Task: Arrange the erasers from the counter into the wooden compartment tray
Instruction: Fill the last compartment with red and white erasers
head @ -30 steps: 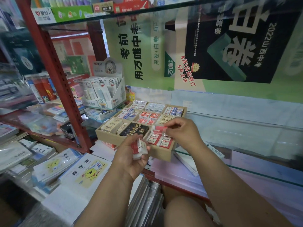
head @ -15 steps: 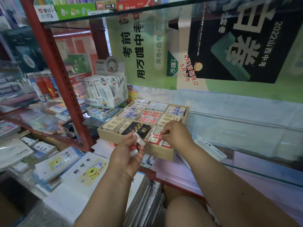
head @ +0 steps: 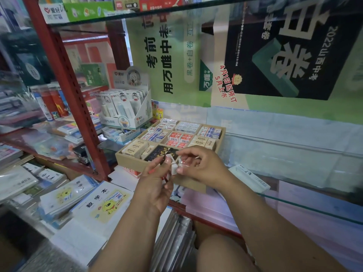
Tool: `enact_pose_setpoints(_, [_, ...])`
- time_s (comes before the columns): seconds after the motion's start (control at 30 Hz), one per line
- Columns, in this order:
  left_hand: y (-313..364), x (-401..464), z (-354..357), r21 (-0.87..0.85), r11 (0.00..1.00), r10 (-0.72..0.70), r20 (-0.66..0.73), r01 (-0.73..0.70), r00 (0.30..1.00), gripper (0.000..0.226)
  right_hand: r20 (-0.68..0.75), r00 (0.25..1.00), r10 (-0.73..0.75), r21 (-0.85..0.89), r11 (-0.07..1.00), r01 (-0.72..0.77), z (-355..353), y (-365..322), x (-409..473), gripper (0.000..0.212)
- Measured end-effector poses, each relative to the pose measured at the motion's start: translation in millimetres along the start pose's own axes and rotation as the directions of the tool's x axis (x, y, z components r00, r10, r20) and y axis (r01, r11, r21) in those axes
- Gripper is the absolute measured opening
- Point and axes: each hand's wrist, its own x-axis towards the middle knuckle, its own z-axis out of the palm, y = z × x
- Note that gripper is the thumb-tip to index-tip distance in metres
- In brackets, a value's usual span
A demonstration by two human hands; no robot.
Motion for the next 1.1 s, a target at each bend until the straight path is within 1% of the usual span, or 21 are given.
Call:
enact_pose_setpoints(0.03, [-1.6, -0.4, 1.4, 0.003, 1.000, 0.007, 0.000, -0.007, 1.000, 0.038, 0.027, 1.000, 0.002, 0.006, 1.000, -0.002, 3.8, -0.6, -3.4, 0.040])
enact_pose_setpoints(0.1, [-5.0, -2.2, 3.8, 0.028, 1.000, 0.007, 0.010, -0.007, 1.000, 0.033, 0.031, 0.999, 0.018, 0.060, 0.998, -0.019, 8.8, 0.2, -6.6, 0.041])
enact_pose_setpoints(0.23, [-5.3, -3.5, 2.0, 0.090, 0.996, 0.008, 0.060, -0.013, 0.998, 0.028, 0.024, 0.998, 0.051, 0.211, 0.976, -0.055, 2.8, -0.4, -8.5, 0.033])
enact_pose_setpoints(0.33, [-1.7, -5.4, 1.4, 0.129, 0.991, -0.036, 0.105, 0.022, 0.994, 0.019, 0.042, 0.990, 0.134, 0.391, 0.910, -0.139, -0.6, -0.9, -9.6, 0.029])
enact_pose_setpoints(0.4, [-1.3, -6.5, 2.8, 0.163, 0.985, -0.074, 0.120, 0.054, 0.990, 0.013, 0.042, 0.987, 0.156, 0.441, 0.883, -0.159, -2.7, 0.6, -10.7, 0.030])
enact_pose_setpoints(0.43, [-1.2, -7.0, 3.8, 0.177, 0.981, -0.097, 0.125, 0.074, 0.987, 0.015, 0.047, 0.988, 0.150, 0.467, 0.871, -0.155, -3.3, 0.8, -12.0, 0.031])
enact_pose_setpoints(0.5, [-0.8, -8.1, 5.8, 0.191, 0.973, -0.156, 0.134, 0.129, 0.979, 0.020, 0.057, 0.994, 0.093, 0.523, 0.846, -0.109, -2.9, 0.2, -15.2, 0.035])
enact_pose_setpoints(0.57, [-1.2, -8.9, 7.3, 0.195, 0.962, -0.221, 0.149, 0.191, 0.964, 0.021, 0.020, 0.999, 0.035, 0.502, 0.864, -0.041, 0.2, -2.1, -16.5, 0.039])
enact_pose_setpoints(0.63, [-2.3, -10.2, 8.7, 0.208, 0.953, -0.255, 0.168, 0.219, 0.952, 0.023, -0.055, 0.998, 0.029, 0.445, 0.896, -0.002, 4.7, -3.6, -15.0, 0.038])
enact_pose_setpoints(0.7, [-3.5, -11.0, 10.4, 0.213, 0.948, -0.279, 0.189, 0.238, 0.941, 0.026, -0.098, 0.995, 0.034, 0.391, 0.920, 0.007, 7.7, -4.8, -13.8, 0.036])
enact_pose_setpoints(0.8, [-1.3, -12.6, 13.3, 0.188, 0.946, -0.300, 0.208, 0.263, 0.931, 0.026, -0.105, 0.994, 0.041, 0.366, 0.931, 0.000, 3.9, -4.0, -12.4, 0.032])
enact_pose_setpoints(0.87, [0.5, -12.7, 12.1, 0.144, 0.954, -0.289, 0.198, 0.264, 0.937, 0.024, -0.196, 0.979, 0.052, 0.279, 0.960, 0.005, -7.3, -2.7, -6.7, 0.035])
enact_pose_setpoints(0.93, [0.8, -10.4, 6.9, 0.083, 0.965, -0.260, 0.168, 0.249, 0.951, 0.025, -0.308, 0.946, 0.099, 0.224, 0.974, -0.029, -22.7, 0.9, -0.3, 0.034])
enact_pose_setpoints(1.0, [0.0, -7.3, 2.4, 0.022, 0.975, -0.223, 0.128, 0.222, 0.966, 0.024, -0.402, 0.900, 0.169, 0.185, 0.978, -0.101, -35.1, 8.1, 1.8, 0.025])
enact_pose_setpoints(1.03, [-0.5, -5.4, 1.3, 0.003, 0.979, -0.204, 0.107, 0.205, 0.973, 0.020, -0.425, 0.884, 0.194, 0.162, 0.977, -0.137, -38.8, 12.9, 1.4, 0.020])
enact_pose_setpoints(1.1, [-1.3, -2.8, 1.2, -0.010, 0.983, -0.180, 0.075, 0.182, 0.981, 0.013, -0.411, 0.891, 0.193, 0.072, 0.981, -0.179, -40.3, 19.5, -0.7, 0.014])
